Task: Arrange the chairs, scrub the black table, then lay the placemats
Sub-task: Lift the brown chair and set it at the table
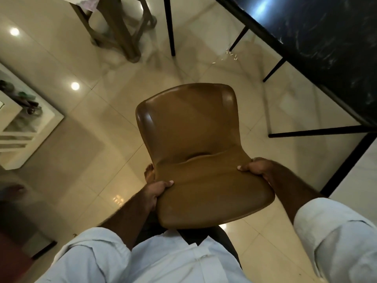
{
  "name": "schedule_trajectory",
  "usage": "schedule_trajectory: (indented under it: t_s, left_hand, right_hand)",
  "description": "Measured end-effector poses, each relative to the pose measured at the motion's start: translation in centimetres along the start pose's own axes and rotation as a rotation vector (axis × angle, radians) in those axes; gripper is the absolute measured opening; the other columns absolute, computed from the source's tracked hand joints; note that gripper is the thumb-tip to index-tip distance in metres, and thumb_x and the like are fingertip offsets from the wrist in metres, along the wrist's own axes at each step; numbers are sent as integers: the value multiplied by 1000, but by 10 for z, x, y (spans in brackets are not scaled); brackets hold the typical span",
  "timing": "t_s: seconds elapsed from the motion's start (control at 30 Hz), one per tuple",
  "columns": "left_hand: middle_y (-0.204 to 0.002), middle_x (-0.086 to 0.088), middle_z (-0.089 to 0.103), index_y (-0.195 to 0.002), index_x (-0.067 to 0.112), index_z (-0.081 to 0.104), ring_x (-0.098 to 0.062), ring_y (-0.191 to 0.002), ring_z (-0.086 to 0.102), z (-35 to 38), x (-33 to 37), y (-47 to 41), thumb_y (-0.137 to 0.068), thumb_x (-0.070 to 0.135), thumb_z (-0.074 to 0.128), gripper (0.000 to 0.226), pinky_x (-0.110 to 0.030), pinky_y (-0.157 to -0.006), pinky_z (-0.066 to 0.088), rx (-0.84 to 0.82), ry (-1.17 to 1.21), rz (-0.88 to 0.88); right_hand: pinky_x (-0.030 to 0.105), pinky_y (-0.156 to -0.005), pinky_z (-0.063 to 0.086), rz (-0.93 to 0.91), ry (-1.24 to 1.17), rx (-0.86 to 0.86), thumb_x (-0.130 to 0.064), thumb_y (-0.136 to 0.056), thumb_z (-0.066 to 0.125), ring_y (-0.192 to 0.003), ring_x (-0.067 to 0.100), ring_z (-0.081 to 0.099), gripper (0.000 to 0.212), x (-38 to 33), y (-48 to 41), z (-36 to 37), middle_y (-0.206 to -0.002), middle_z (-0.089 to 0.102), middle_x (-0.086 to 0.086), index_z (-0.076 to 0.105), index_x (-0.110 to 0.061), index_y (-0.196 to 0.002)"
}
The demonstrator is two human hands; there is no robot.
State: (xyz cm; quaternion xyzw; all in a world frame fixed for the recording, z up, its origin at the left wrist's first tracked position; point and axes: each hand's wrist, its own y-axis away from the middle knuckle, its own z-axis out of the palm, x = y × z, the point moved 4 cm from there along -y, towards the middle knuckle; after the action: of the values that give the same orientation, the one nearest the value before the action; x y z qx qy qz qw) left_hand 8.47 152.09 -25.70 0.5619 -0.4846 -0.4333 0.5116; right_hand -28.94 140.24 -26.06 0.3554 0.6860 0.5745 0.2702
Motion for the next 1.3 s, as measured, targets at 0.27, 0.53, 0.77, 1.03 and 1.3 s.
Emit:
schedule_trajectory:
  t_s: [0.27, 0.53, 0.77, 1.03, 1.3]
  left_hand:
    - [-109, -24, 74, -136, -7, 64, -38, -87, 73, -21, 27, -4, -95, 20, 86, 53, -47, -78, 60, 123, -189, 109]
    - [-91, -20, 72, -116, -7, 68, -36, -76, 71, -23, 140, 38, -98, 16, 82, 33, -39, -61, 52, 181, -508, 257]
    - [-96, -21, 72, -102, -2, 69, -34, -75, 69, 13, 263, 76, -98, 15, 81, 22, -39, -69, 53, 193, -745, 398]
    - [-89, -18, 71, -119, -2, 66, -34, -76, 69, 64, 387, 66, -99, 15, 80, 30, -36, -63, 52, 144, -909, 440]
    - [-129, -26, 76, -129, -2, 70, -46, -118, 75, 110, 479, 34, -99, 20, 77, 37, -49, -98, 62, 68, -920, 402]
  right_hand:
    - [52, -89, 65, -75, -81, 72, -38, -99, 83, -98, 38, 75, 59, 4, 30, 6, -116, 75, 16, 62, -3, -142]
    - [35, -58, 48, -79, -347, 89, -35, -106, 74, -78, 27, 68, 48, 14, 65, 14, -90, 68, 8, 65, -1, -138]
    - [37, -62, 52, -90, -611, 88, -39, -104, 76, -85, 33, 69, 57, -11, 73, -5, -99, 69, 12, 61, -2, -144]
    - [41, -78, 53, -79, -780, 114, -33, -107, 72, -77, 28, 63, 55, -69, 78, -51, -102, 69, 12, 58, 1, -148]
    - [54, -93, 56, -8, -843, 107, -38, -107, 72, -87, 36, 64, 62, -118, 57, -104, -134, 65, 23, 54, -3, -154]
